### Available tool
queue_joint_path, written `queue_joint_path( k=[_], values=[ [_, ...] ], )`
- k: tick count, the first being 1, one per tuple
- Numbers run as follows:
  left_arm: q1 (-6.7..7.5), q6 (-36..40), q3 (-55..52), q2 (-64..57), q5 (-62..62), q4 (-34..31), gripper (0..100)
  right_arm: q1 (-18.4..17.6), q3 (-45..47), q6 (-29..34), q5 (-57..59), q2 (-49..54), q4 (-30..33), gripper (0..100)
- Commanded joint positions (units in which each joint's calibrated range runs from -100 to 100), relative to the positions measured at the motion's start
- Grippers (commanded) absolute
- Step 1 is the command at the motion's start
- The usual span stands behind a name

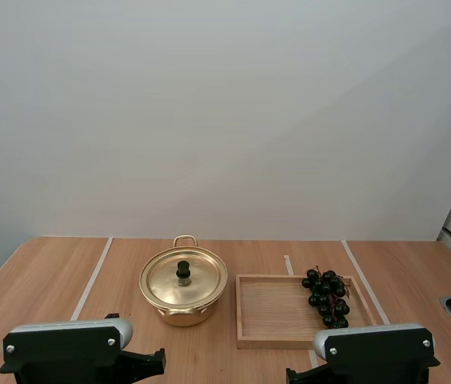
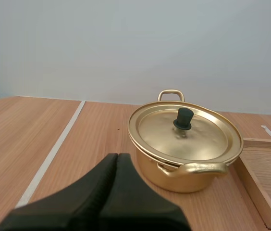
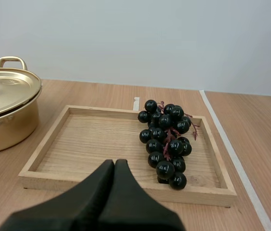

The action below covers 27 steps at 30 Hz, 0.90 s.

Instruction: Open the lid, put the grape in the pot, and close it

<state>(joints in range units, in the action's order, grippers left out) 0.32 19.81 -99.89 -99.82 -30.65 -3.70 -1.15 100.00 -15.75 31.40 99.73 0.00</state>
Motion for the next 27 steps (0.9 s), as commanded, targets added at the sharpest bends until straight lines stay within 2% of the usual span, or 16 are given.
queue_joint_path(
  k=[1,27],
  values=[
    [0.07,0.4,-0.1,-0.2,1.4,-0.9,0,0.3,0.0,0.1,-0.2,0.3,0.0,0],
    [0.07,0.4,0.0,-0.2,0.6,-0.9,0,0.3,0.0,0.1,-0.2,0.3,-1.0,0]
  ],
)
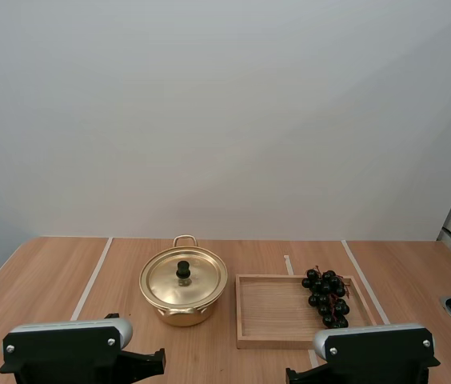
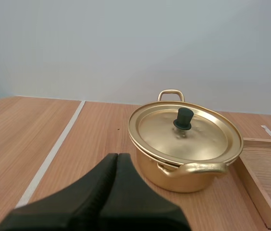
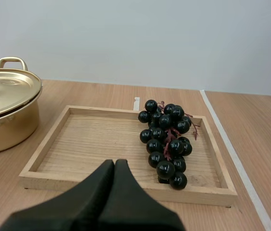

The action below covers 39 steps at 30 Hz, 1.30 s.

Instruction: Open the lid, put the grape in the pot, and close it

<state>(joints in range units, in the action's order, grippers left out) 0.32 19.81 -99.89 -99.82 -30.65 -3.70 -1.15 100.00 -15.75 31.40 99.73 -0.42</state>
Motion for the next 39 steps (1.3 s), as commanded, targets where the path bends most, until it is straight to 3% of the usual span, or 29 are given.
queue_joint_path(
  k=[1,5,10,13,18,26,28,31,32,33,36,39],
  values=[
    [0.07,0.4,1.0,-0.2,0.6,-0.9,0,0.3,0.0,0.1,-0.4,0.3,-1.0,0],
    [0.07,0.4,6.4,-0.2,0.6,-0.9,0,0.3,-1.2,0.1,2.4,0.3,-0.6,0],
    [0.07,-1.0,16.8,-0.2,-1.7,-0.9,0,0.3,-12.6,0.1,10.0,0.3,-0.6,0],
    [0.07,-1.0,22.1,-0.2,-6.1,-0.9,0,0.3,-18.5,0.1,14.7,0.3,-0.5,0],
    [0.07,-4.4,33.7,-0.2,-25.6,-0.9,0,0.3,-29.2,0.1,27.3,0.3,0.1,0],
    [0.07,-5.1,36.7,-0.2,-33.7,-0.9,2,0.3,-37.6,0.1,38.3,0.3,0.4,1],
    [0.07,-6.0,36.7,1.3,-37.0,-0.9,9,0.3,-39.2,0.1,40.8,-0.1,0.4,27],
    [0.07,-7.4,36.7,7.2,-38.9,-0.9,30,0.3,-39.8,0.1,41.3,-2.8,1.0,86],
    [0.07,-8.2,36.7,10.3,-38.9,-0.9,43,0.3,-40.0,0.1,41.3,-3.8,1.3,100],
    [0.07,-9.0,37.0,12.9,-38.9,-0.9,54,0.3,-40.3,0.1,41.5,-4.9,1.5,100],
    [0.07,-12.3,38.6,21.1,-38.7,-0.5,100,0.3,-40.3,-0.1,42.2,-8.1,1.7,100],
    [0.07,-20.5,40.3,28.1,-37.2,3.7,100,0.3,-40.3,0.0,43.9,-11.6,1.7,100]
  ],
)
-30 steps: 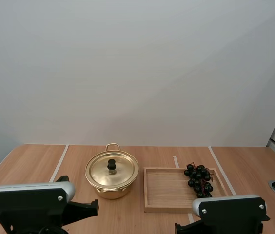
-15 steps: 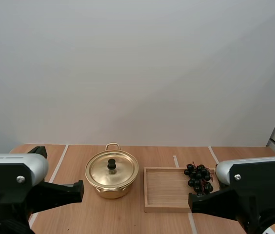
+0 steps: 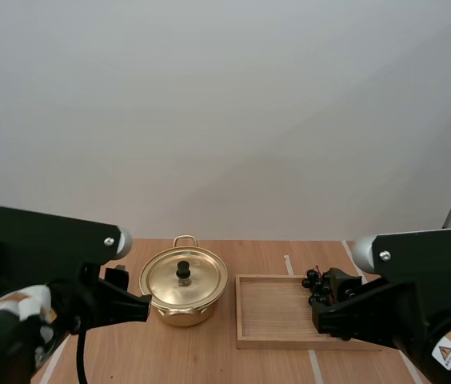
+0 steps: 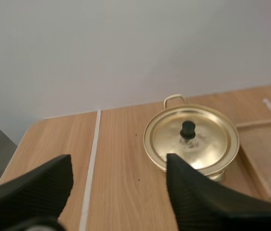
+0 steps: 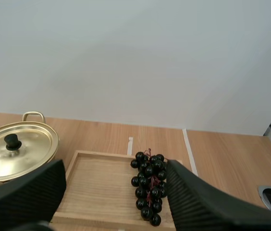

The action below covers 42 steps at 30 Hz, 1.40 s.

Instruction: Open the lid, put the grape in the pot, and close it

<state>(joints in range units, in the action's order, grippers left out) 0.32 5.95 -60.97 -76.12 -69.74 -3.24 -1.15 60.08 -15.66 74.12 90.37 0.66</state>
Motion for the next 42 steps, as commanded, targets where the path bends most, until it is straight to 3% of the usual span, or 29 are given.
queue_joint_path(
  k=[1,5,9,14,20,30,42],
  values=[
    [0.07,-10.7,2.1,6.8,2.6,6.2,100,0.3,-0.4,-0.1,1.5,-3.2,0.6,100],
    [0.07,-28.5,4.6,17.3,2.6,22.3,100,0.3,-0.4,-0.1,2.6,-6.6,0.6,100],
    [0.07,-36.9,8.2,28.7,2.6,32.1,100,0.3,-0.4,-0.1,3.0,-8.0,0.4,100],
    [0.22,-40.4,14.4,43.6,2.6,32.1,100,0.3,-0.4,-0.1,3.0,-8.0,0.4,100],
    [2.68,-40.3,21.6,57.7,2.8,29.7,100,0.3,-0.4,-0.1,3.2,-7.9,0.4,100],
    [2.76,-37.2,28.5,72.1,3.0,24.2,100,0.3,-0.4,-0.1,3.8,-7.9,0.4,100],
    [2.76,-36.7,30.1,77.6,2.8,23.8,100,0.3,-0.4,-0.1,3.8,-7.9,0.4,100]
  ],
)
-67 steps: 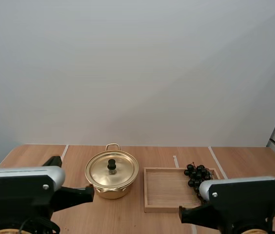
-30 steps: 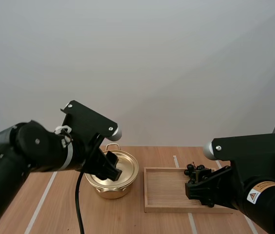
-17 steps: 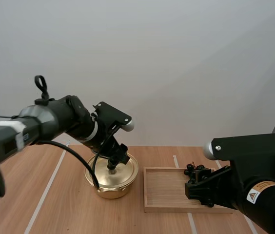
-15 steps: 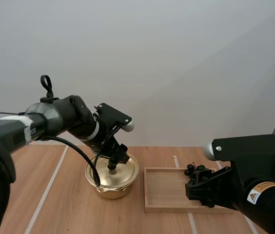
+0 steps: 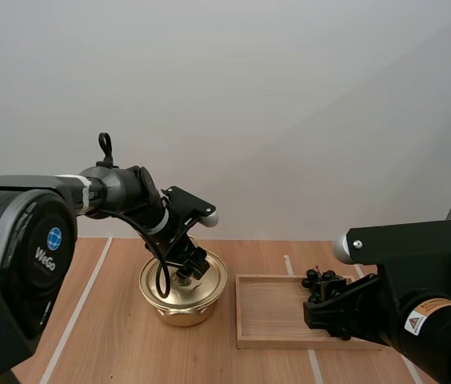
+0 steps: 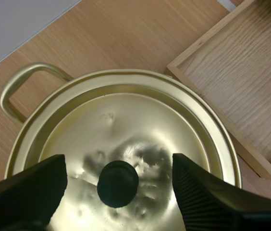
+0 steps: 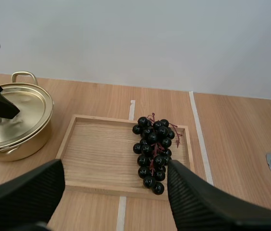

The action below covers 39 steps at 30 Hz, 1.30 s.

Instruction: Open the lid, put the grape in the pot, and close it

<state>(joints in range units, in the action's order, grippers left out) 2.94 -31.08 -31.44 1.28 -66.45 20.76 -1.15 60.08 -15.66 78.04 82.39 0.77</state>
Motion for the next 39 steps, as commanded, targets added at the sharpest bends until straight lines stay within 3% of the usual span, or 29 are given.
queue_joint_path(
  k=[1,4,6,10,11,22,25,33,39],
  values=[
    [0.14,0.3,0.6,0.5,-0.5,-0.2,100,0.3,-0.4,-0.1,-0.1,0.0,0.3,100],
    [0.14,0.4,0.6,1.2,-0.7,-0.3,100,0.3,-0.4,-0.1,-0.1,0.0,0.3,100],
    [0.14,0.4,0.6,1.3,-0.8,-0.3,77,0.3,-0.4,-0.1,0.5,0.0,0.3,100],
    [0.14,0.4,0.6,0.9,-1.0,-0.3,7,0.3,-0.4,-0.1,0.5,0.0,0.3,100],
    [0.14,0.4,0.6,0.7,-1.1,-0.3,0,0.3,-0.4,-0.1,0.5,0.0,0.3,100],
    [0.14,1.4,0.9,-11.3,-3.2,-0.3,0,0.3,-0.4,1.7,-0.7,-6.4,3.0,100],
    [0.14,1.4,0.9,-17.7,-4.1,-0.3,0,0.3,-0.4,6.2,-4.2,-11.9,8.0,100],
    [0.14,1.4,0.9,-30.7,-5.7,-0.3,0,0.5,-0.4,9.7,-11.6,-23.0,11.7,100],
    [0.14,1.4,0.9,-34.5,-6.4,-0.3,0,3.6,-0.4,14.3,-21.2,-34.7,16.8,100]
  ],
)
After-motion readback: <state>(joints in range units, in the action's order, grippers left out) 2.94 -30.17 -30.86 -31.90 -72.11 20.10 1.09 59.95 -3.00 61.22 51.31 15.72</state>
